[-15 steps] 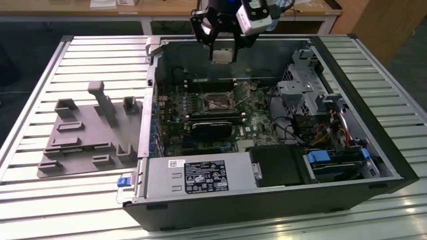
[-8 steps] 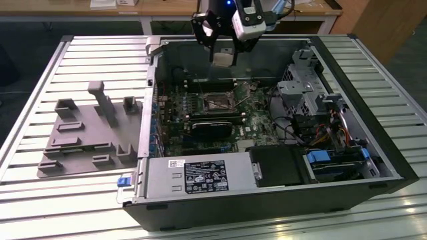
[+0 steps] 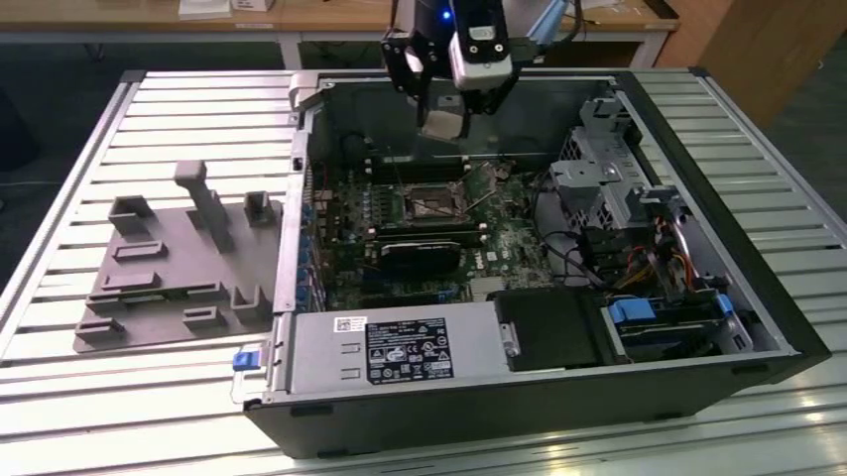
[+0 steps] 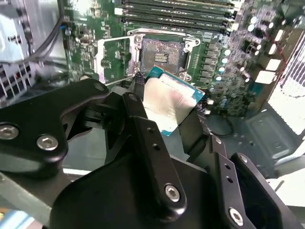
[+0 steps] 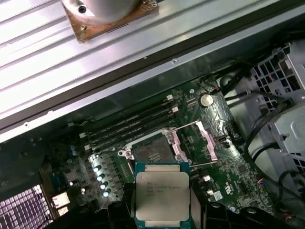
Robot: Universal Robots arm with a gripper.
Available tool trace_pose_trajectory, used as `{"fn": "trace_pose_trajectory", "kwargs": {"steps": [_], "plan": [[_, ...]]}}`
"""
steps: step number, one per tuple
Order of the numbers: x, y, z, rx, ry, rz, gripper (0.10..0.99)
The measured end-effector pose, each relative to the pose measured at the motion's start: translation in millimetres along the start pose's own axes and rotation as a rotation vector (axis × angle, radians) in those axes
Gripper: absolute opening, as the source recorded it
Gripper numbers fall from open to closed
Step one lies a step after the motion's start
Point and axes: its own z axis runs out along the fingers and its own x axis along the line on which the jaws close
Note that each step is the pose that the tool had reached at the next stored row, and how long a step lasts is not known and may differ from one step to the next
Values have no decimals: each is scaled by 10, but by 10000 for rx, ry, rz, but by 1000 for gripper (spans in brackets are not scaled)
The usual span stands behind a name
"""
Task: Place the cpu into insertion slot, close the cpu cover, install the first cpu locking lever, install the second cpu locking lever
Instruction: 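Place the cpu into insertion slot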
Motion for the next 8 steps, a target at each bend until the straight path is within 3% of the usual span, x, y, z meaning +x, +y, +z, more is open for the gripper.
{"fn": "trace_pose_trajectory", "kwargs": {"steps": [8], "plan": [[-1, -6, 67, -25, -122, 1366, 537]]}}
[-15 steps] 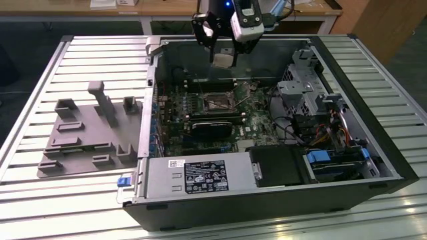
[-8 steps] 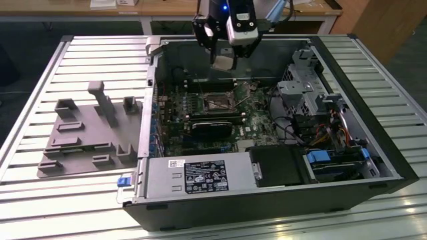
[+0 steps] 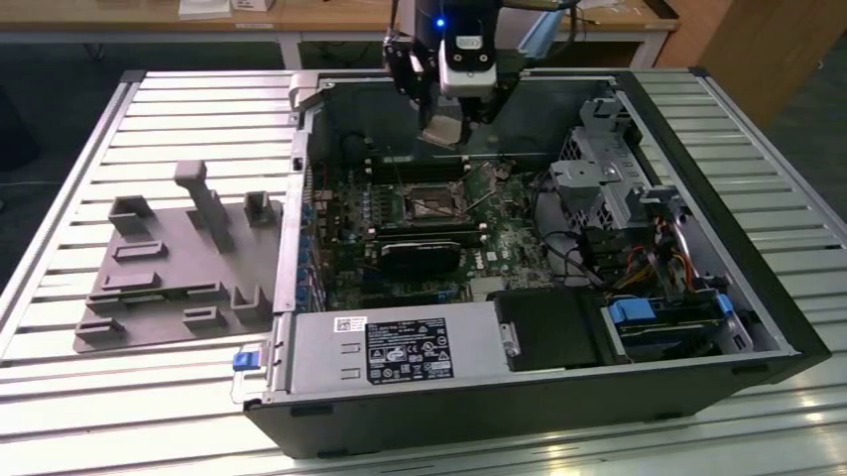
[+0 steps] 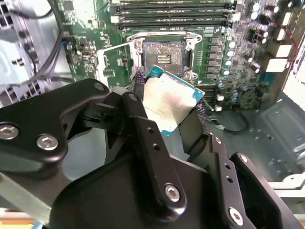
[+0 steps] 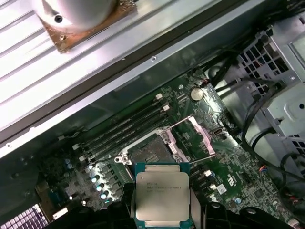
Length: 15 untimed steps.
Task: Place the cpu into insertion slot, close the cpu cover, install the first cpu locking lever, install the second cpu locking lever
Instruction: 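Place the cpu into insertion slot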
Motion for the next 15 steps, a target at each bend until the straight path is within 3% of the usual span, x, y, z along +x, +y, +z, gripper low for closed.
{"fn": "trace_pose_trajectory", "kwargs": {"steps": [15], "plan": [[-2, -8, 88, -53, -242, 2701, 537]]}}
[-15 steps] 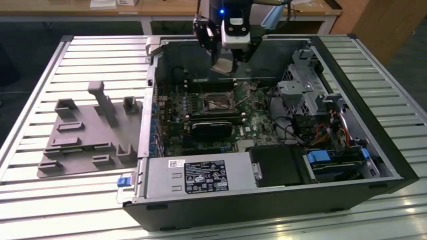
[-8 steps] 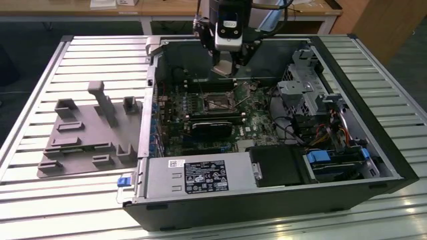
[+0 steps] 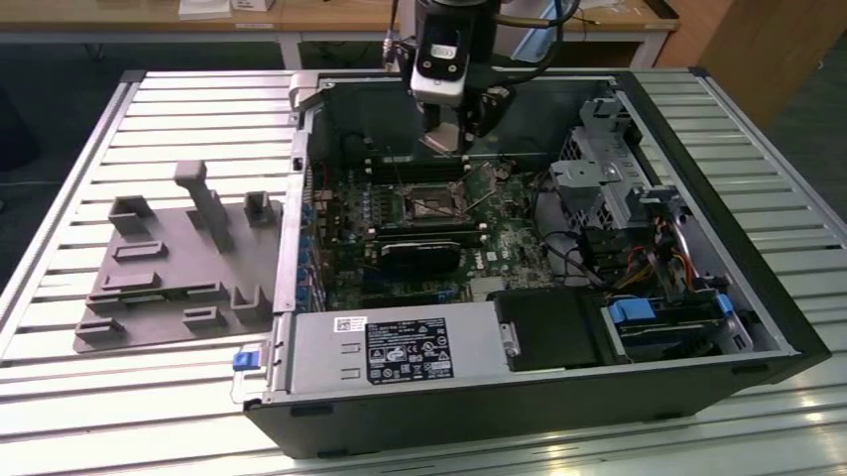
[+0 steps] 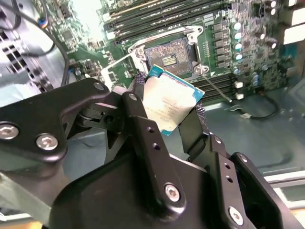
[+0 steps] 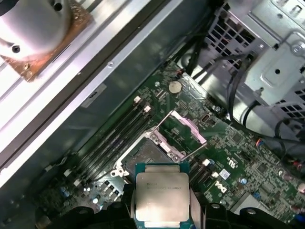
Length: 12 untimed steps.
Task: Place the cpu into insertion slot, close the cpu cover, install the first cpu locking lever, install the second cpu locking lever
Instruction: 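Place the cpu into insertion slot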
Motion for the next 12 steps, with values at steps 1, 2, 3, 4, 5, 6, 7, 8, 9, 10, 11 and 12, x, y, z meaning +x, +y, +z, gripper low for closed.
{"fn": "trace_pose_trajectory", "kwargs": {"steps": [1, 2, 3, 4, 5, 6, 7, 8, 9, 10, 11, 12], "plan": [[0, 0, 5, -3, -16, 179, 537], [0, -1, 11, -7, -32, 358, 537], [0, -2, 17, -11, -48, 536, 537], [-1, -2, 23, -15, -64, 717, 537], [-1, -3, 30, -18, -81, 900, 537], [-1, -3, 37, -21, -97, 1080, 537], [-1, -4, 44, -26, -114, 1275, 537], [-1, -5, 51, -29, -131, 1454, 537], [-1, -5, 58, -32, -147, 1633, 537], [-1, -6, 66, -36, -162, 1811, 537], [-2, -7, 73, -39, -179, 1992, 537], [-2, -8, 81, -43, -195, 2170, 537]]}}
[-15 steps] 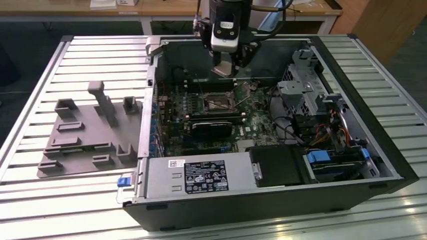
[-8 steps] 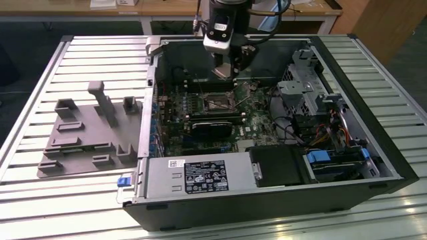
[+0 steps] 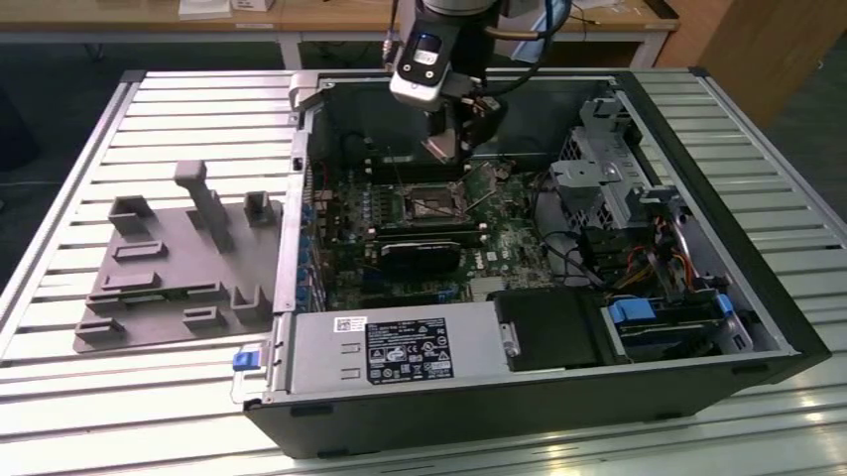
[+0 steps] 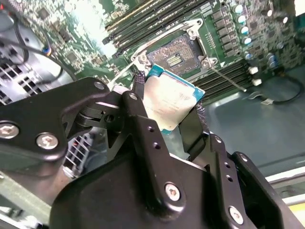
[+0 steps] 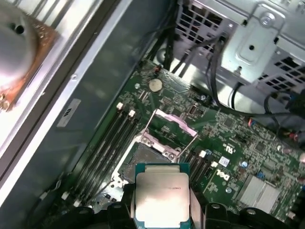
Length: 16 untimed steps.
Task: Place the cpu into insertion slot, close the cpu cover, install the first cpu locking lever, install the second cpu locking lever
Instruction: 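Place the cpu into insertion slot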
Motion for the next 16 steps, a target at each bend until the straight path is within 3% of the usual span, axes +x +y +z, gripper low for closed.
{"fn": "trace_pose_trajectory", "kwargs": {"steps": [16], "plan": [[-2, -11, 122, -56, -260, 2898, 537]]}}
